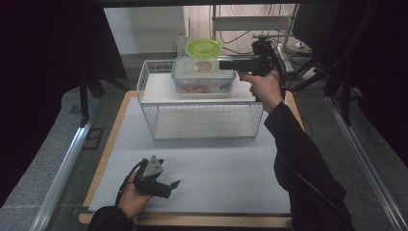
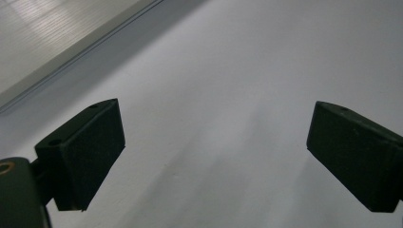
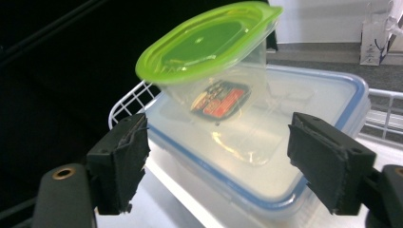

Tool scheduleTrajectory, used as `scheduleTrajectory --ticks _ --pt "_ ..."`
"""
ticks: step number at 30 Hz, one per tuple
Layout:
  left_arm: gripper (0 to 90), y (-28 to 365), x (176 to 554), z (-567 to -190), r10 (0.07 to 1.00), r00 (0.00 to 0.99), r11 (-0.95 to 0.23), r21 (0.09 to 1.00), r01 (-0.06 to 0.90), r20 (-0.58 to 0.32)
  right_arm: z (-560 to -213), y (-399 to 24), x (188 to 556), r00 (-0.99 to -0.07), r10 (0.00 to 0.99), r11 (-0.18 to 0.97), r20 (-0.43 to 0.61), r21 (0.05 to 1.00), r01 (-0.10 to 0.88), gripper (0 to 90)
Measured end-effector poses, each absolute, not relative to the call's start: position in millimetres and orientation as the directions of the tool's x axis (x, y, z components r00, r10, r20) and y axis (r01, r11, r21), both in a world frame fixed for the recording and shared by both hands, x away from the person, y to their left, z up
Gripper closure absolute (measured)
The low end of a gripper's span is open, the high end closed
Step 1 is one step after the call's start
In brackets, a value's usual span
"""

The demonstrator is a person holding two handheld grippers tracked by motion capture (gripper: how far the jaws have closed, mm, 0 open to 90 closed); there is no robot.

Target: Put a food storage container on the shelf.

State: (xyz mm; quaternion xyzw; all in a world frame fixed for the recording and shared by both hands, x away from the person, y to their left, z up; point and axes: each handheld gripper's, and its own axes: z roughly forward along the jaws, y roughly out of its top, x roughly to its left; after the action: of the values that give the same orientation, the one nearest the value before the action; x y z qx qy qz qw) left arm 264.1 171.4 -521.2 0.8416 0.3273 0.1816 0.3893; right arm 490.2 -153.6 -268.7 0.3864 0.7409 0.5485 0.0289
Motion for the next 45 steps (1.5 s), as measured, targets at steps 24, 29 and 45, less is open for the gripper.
scheduleTrajectory --ticks 24,29,45 --pt "5.0 173 264 -520 0.696 0.717 -0.466 0.781 0.416 0.033 -290 -154 449 -0.753 0.6 0.204 0.271 0.858 0.471 11.5" --pt "4.6 175 265 -519 0.698 0.716 -0.436 0.796 0.42 0.004 -294 -153 439 -0.768 0.594 0.227 0.239 0.866 0.446 9.8" --pt "2.9 176 264 -517 0.681 0.732 -0.392 0.831 0.394 -0.025 -313 -156 413 -0.799 0.584 0.297 0.142 0.879 0.374 6.2"
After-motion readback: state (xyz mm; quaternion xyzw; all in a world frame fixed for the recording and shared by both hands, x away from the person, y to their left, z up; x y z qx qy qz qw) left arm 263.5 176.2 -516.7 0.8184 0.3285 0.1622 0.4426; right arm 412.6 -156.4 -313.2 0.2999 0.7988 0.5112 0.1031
